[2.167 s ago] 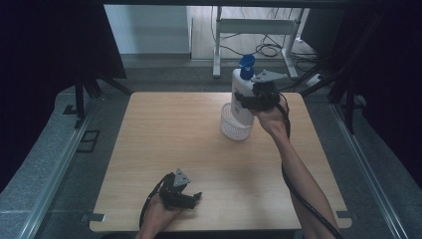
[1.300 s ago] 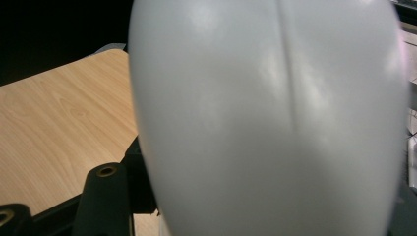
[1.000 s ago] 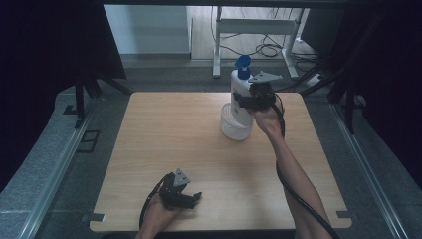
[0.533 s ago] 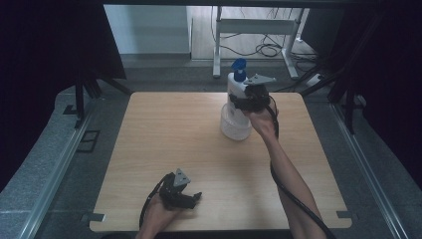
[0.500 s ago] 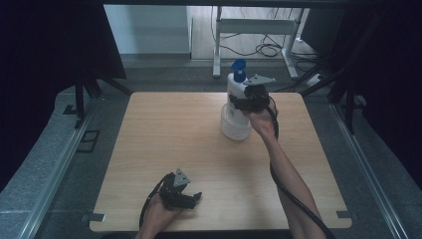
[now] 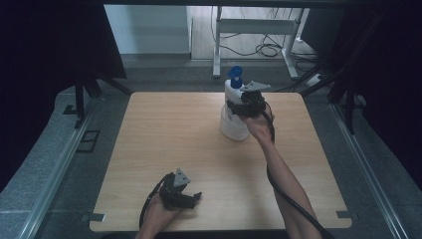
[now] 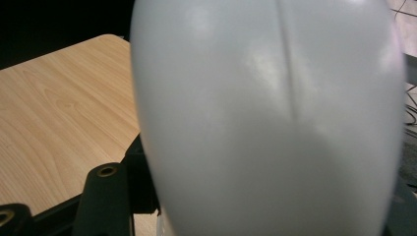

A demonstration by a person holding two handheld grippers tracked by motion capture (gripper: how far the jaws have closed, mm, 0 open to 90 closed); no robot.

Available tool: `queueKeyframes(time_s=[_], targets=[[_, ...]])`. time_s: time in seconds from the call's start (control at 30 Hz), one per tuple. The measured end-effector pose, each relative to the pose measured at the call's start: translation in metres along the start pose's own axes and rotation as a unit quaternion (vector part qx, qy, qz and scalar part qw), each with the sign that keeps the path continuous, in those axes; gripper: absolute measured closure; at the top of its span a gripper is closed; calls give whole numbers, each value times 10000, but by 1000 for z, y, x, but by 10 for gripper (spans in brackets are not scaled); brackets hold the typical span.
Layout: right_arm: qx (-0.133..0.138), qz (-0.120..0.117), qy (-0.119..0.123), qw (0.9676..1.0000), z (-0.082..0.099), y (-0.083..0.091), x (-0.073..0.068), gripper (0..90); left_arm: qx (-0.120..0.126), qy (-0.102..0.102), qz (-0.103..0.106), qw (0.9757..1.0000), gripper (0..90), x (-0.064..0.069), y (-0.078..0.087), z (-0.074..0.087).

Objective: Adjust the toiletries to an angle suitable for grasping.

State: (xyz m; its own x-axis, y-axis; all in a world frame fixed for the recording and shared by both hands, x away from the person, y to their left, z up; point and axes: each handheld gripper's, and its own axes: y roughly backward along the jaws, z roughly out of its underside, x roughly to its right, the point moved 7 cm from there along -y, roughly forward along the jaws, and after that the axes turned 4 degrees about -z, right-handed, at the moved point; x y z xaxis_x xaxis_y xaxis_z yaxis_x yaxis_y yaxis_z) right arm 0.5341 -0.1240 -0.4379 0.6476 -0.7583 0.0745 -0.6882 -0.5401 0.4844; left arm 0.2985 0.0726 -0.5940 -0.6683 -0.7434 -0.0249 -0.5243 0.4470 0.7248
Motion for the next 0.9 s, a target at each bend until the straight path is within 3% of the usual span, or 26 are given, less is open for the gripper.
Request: queueKeyframes(time_s=[0.6, 0.8, 0.9], targets=[[-116, -150, 52, 9998, 17, -10, -2, 372, -5, -2, -2, 10000, 134, 0, 0, 0], [-319, -220, 108, 9992, 32, -15, -2, 369, -6, 0, 0, 10000, 135, 0, 0, 0], [-274, -283, -14, 9992, 34, -12, 0, 369, -6, -1, -1, 10000, 135, 0, 0, 0]])
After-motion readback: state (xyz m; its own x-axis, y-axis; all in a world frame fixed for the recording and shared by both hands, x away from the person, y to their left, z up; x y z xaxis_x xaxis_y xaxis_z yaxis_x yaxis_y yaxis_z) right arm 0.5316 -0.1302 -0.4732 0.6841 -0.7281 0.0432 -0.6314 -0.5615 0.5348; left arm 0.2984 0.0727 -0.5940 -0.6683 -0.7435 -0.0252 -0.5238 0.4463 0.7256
